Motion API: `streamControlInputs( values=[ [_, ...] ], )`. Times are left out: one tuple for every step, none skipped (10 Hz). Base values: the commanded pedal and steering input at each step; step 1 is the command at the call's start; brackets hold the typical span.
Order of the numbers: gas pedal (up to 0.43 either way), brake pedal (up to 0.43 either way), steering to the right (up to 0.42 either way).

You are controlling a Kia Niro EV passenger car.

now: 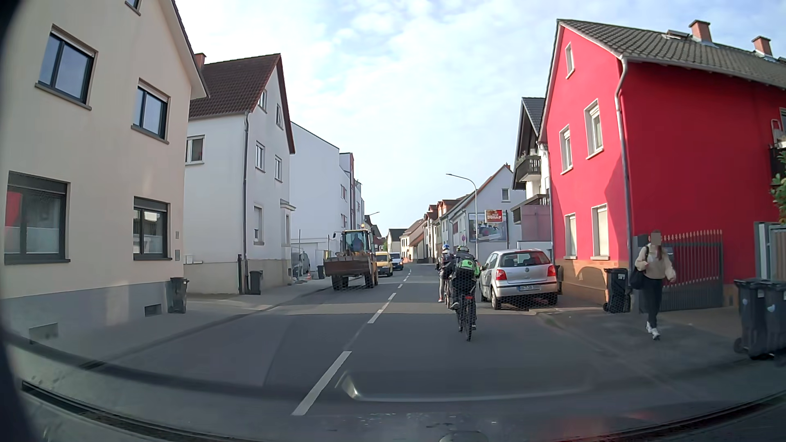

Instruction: Follow the waypoints while adhering to traffic rules and regulations

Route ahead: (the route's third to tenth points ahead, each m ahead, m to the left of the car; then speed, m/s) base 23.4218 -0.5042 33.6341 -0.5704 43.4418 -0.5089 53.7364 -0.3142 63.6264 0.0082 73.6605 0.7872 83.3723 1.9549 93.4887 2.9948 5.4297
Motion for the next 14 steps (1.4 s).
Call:
streamControlInputs(
  values=[
    [0.000, 0.000, -0.008],
    [0.000, 0.000, -0.008],
    [0.000, 0.000, -0.008],
    [0.000, 0.000, -0.010],
    [0.000, 0.000, -0.015],
    [0.000, 0.000, -0.016],
    [0.008, 0.000, -0.009],
    [0.039, 0.000, -0.007],
    [0.039, 0.000, -0.006],
    [0.047, 0.000, -0.005],
    [0.059, 0.000, -0.005],
    [0.059, 0.000, -0.005],
    [0.059, 0.000, -0.005],
    [0.067, 0.000, -0.005]
  ],
)
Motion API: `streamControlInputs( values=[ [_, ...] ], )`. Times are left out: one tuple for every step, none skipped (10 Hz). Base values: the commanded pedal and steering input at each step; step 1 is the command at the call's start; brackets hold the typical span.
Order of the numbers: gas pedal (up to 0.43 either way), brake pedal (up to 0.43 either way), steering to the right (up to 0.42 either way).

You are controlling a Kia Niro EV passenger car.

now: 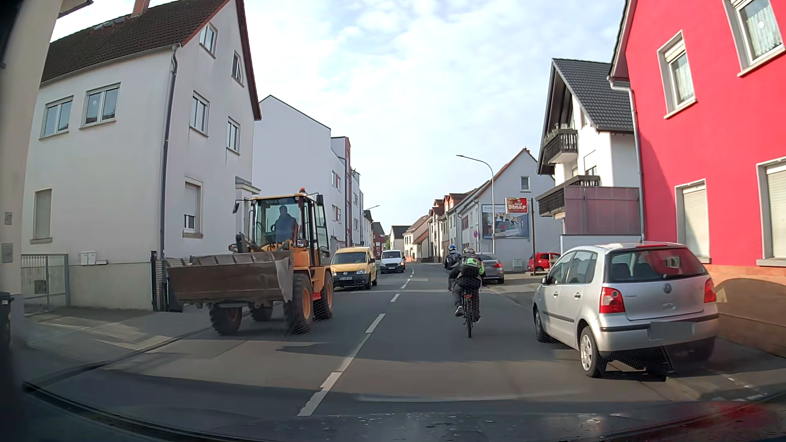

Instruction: Follow the waypoints while adhering to traffic rules and regulations

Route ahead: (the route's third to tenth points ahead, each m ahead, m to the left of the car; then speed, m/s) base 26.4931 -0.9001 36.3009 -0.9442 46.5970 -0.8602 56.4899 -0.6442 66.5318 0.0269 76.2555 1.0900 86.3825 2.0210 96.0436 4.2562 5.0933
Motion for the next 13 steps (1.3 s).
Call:
streamControlInputs(
  values=[
    [0.067, 0.000, -0.005],
    [0.067, 0.000, -0.004],
    [0.067, 0.000, -0.003],
    [0.067, 0.000, 0.000],
    [0.067, 0.000, 0.001],
    [0.067, 0.000, 0.003],
    [0.067, 0.000, 0.006],
    [0.067, 0.000, 0.007],
    [0.067, 0.000, 0.007],
    [0.067, 0.000, 0.007],
    [0.067, 0.000, 0.007],
    [0.079, 0.000, 0.007],
    [0.098, 0.000, 0.004]
  ],
)
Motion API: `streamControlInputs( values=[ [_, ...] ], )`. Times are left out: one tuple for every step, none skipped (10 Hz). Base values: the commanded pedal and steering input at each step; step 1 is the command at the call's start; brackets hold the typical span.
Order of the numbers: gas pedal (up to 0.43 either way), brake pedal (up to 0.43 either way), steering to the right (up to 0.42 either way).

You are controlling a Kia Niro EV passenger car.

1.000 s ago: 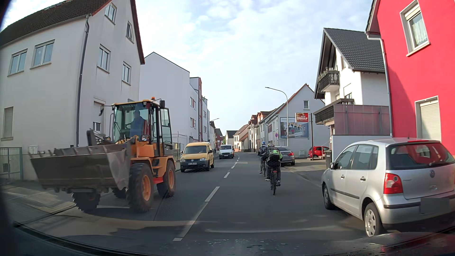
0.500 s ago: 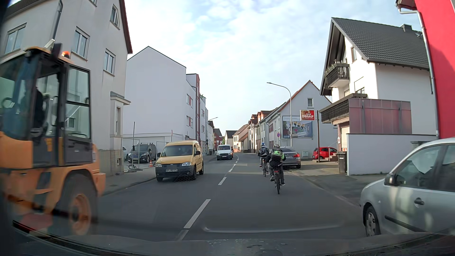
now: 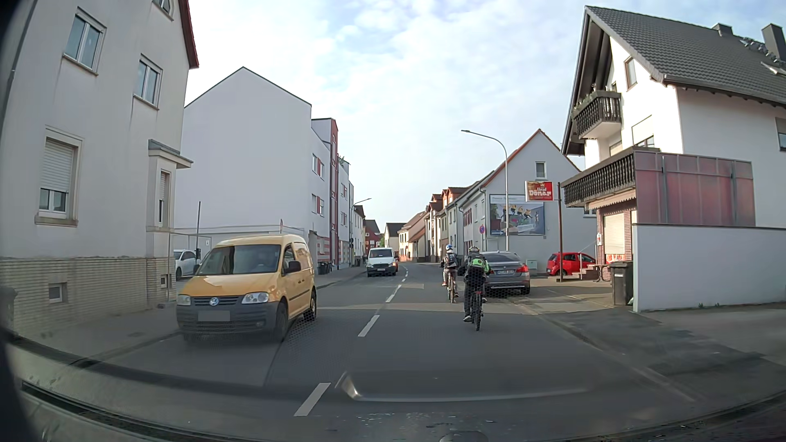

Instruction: Follow the waypoints while adhering to traffic rules and regulations

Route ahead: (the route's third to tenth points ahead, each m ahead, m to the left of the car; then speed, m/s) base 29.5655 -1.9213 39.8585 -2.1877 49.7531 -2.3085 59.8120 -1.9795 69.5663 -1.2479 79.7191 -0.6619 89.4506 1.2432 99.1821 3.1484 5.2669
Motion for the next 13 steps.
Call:
streamControlInputs(
  values=[
    [0.118, 0.000, -0.001],
    [0.118, 0.000, -0.003],
    [0.118, 0.000, -0.005],
    [0.118, 0.000, -0.008],
    [0.118, 0.000, -0.013],
    [0.118, 0.000, -0.021],
    [0.118, 0.000, -0.025],
    [0.118, 0.000, -0.025],
    [0.118, 0.000, -0.025],
    [0.118, 0.000, -0.024],
    [0.118, 0.000, -0.017],
    [0.118, 0.000, -0.011],
    [0.118, 0.000, -0.008]
  ],
)
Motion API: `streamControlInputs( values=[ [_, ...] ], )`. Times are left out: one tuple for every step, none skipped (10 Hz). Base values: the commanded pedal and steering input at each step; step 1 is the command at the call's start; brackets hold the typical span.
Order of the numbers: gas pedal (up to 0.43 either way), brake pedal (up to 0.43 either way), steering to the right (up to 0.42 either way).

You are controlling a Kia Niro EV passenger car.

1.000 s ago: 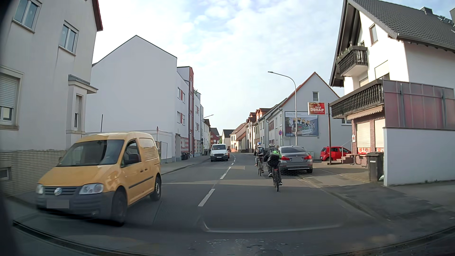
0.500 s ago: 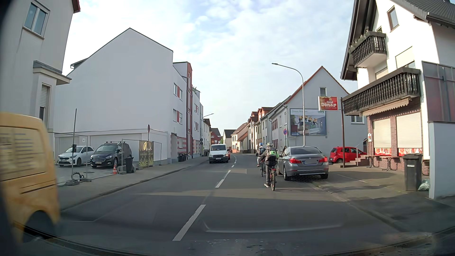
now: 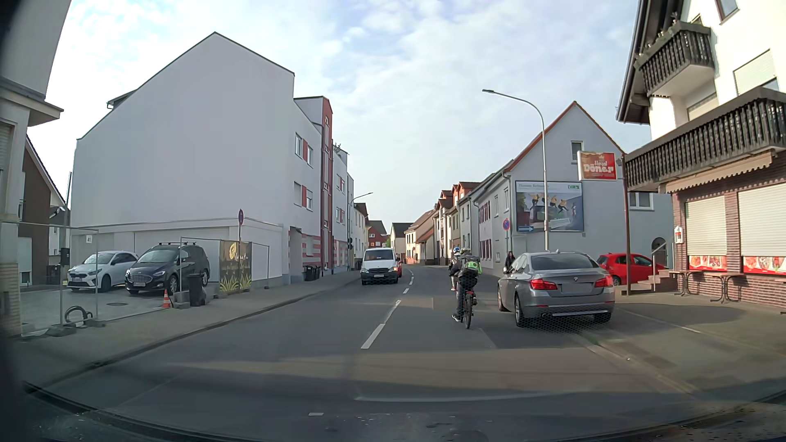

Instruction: Follow the waypoints while adhering to traffic rules and regulations

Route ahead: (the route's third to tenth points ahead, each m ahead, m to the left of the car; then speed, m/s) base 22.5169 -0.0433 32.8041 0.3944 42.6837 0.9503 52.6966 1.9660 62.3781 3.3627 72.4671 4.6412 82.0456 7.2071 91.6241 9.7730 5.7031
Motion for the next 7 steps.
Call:
streamControlInputs(
  values=[
    [0.118, 0.000, -0.008],
    [0.118, 0.000, -0.008],
    [0.118, 0.000, -0.008],
    [0.118, 0.000, -0.008],
    [0.118, 0.000, -0.009],
    [0.118, 0.000, -0.004],
    [0.118, 0.000, 0.000]
  ],
)
